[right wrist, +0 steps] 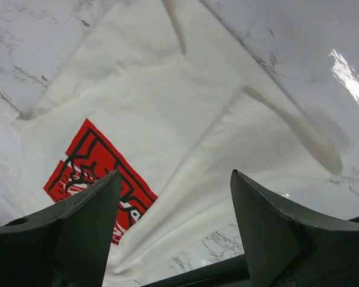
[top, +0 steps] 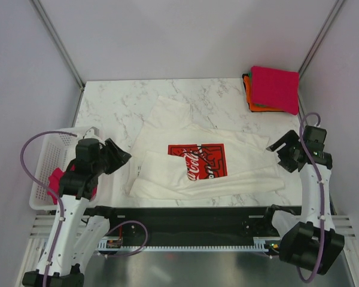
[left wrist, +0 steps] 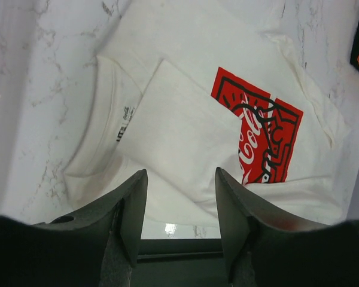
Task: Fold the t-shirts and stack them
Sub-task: Fold the tshirt
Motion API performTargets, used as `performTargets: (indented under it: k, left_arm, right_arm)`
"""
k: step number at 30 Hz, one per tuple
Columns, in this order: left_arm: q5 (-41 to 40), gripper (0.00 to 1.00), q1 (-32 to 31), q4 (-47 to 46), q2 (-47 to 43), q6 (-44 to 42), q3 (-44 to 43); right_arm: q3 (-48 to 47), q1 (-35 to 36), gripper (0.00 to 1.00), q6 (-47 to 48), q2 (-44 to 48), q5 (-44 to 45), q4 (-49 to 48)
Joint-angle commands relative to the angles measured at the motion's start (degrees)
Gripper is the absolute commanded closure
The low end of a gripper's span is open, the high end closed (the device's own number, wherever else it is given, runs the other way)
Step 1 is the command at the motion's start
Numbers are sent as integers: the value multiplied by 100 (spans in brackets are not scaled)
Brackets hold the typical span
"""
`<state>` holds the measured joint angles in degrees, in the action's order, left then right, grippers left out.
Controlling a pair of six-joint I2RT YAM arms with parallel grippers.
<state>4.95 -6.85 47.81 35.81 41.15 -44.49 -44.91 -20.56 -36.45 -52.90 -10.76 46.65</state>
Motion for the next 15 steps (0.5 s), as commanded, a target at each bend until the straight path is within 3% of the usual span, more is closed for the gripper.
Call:
performTargets:
  k: [1,9,15]
  left_arm:
    - [-126,44,0,-298,145,-1109,-166]
    - [-293,45,0,-729,-321,-1161,213]
    - [-188,46,8,-747,-215,-1179,213]
  right_arm:
    - [-493,130,21,287,-648,-329,-726]
    - [-870,1272,27,-170,-2415,188,-1694]
    - [-695,1352,29,-275,-3075,347,-2221]
